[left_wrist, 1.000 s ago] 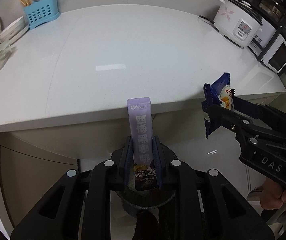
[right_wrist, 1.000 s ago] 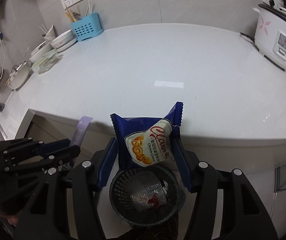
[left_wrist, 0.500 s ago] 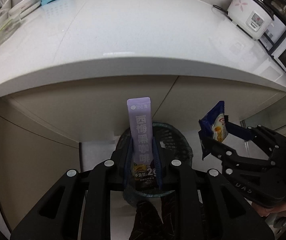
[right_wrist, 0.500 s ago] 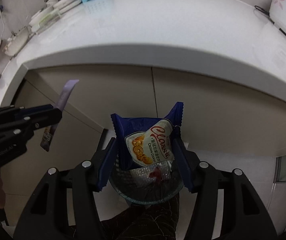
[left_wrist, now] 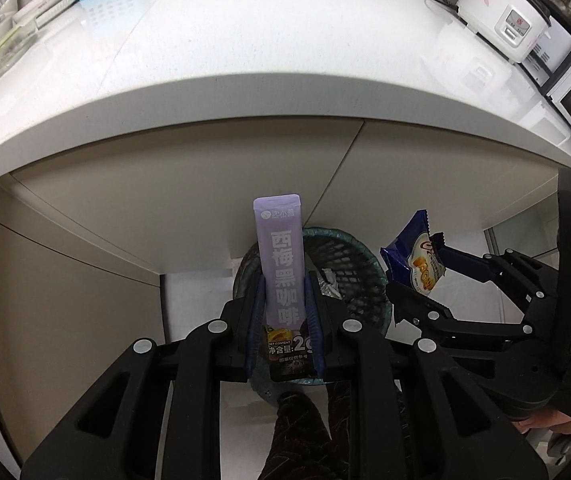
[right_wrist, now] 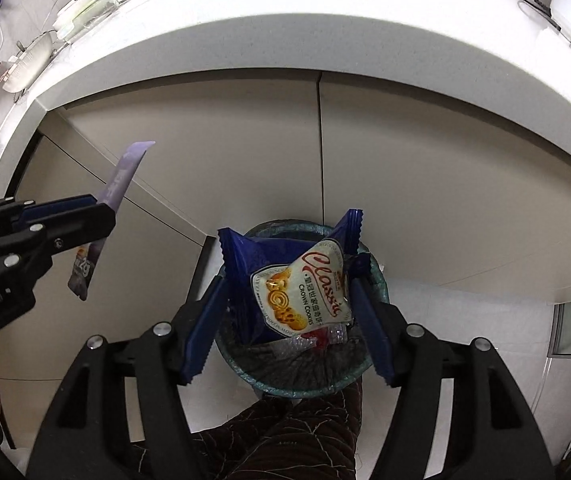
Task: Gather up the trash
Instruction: 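Open both tools to drop the sachet and packet into the basket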
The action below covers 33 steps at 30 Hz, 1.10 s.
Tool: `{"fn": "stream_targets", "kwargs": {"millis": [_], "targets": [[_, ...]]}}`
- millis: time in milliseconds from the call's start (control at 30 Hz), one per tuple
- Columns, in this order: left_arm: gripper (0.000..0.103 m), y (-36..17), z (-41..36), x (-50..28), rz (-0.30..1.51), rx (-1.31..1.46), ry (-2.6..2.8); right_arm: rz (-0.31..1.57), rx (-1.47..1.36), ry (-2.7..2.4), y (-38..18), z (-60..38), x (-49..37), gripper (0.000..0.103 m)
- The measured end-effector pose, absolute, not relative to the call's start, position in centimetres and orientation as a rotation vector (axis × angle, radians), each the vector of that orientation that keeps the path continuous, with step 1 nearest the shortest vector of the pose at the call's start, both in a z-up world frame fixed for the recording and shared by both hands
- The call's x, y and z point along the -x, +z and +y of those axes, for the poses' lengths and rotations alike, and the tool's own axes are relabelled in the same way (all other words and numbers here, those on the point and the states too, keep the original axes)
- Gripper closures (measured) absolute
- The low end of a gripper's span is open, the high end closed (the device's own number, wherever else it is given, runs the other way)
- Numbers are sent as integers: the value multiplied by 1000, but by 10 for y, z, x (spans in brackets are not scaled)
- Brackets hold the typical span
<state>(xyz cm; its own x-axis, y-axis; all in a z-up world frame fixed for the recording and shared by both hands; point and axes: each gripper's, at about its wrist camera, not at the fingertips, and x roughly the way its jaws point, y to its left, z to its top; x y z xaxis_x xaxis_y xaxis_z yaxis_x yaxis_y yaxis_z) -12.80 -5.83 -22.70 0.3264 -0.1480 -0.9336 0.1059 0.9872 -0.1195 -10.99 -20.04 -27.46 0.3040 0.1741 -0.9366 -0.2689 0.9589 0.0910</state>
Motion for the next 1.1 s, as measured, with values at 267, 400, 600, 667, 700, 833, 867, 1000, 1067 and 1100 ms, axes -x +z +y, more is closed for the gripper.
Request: {"fn": "stream_targets", "kwargs": {"millis": [267,400,600,667,700,833,867,1000,1067,1100], "targets": [[83,-232,-63,121,1238,42,-165,1235,82,296,-278,-195,110,38],[83,-235,-62,119,1241,43,-161,1239,84,300,-277,-197,110,36],[83,-239,-61,120,1247,50,-151,1247,86,307,-280,-198,107,33],[83,-240,-61,120,1247,52,-148,1248,86,311,-281,-196,106,32],[83,-240,-61,119,1248,53,-147,1248,86,312,-281,-195,105,31],[83,-242,-61,119,1251,56,-142,1245,86,317,-283,-193,106,28],[83,-243,-62,119,1253,58,-140,1246,85,317,-283,-192,106,28],[83,-246,-64,118,1256,59,-139,1242,84,316,-282,-191,107,23],[83,-249,-67,118,1261,60,-139,1239,83,310,-281,-191,108,22],[83,-252,-68,118,1263,61,-141,1239,82,305,-279,-193,107,22]]}}
